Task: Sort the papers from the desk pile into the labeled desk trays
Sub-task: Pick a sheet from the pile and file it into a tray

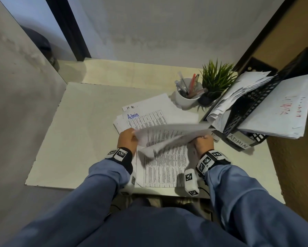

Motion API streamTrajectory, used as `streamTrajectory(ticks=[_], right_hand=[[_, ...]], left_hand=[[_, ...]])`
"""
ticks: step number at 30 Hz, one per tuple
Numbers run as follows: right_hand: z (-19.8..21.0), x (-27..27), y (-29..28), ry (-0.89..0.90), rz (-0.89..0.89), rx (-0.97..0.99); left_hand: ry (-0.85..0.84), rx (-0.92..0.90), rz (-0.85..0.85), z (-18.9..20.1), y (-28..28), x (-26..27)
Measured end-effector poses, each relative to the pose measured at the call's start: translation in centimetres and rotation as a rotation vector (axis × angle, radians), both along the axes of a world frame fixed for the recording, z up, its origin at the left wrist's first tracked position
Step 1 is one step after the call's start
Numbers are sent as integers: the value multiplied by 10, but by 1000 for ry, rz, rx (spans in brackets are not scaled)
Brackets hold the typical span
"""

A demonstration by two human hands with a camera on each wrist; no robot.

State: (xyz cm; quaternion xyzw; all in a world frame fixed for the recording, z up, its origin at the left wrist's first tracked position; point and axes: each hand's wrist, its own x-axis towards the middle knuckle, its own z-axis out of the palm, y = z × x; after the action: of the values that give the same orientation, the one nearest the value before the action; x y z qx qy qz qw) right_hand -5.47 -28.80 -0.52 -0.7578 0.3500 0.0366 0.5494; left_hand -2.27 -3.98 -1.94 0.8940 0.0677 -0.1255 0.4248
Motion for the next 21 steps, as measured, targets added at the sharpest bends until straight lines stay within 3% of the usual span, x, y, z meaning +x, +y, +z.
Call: streamTrajectory(ticks=[4,8,13,17,21], right_hand=[[-7,-6,-1,98,51,32],[-24,-7,-1,75,-6,155],[-31,-8,5,73,16,191],[-21,-6,6,135,98,107],[-9,-5,9,233,234,-53]], left_hand=[[153,-33,413,-7,1,4],[328,-163,540,-18,2,7],[293,-118,463,-18,4,6],[233,-89,397,-19,8,9],[39,0,180,-6,7,3]])
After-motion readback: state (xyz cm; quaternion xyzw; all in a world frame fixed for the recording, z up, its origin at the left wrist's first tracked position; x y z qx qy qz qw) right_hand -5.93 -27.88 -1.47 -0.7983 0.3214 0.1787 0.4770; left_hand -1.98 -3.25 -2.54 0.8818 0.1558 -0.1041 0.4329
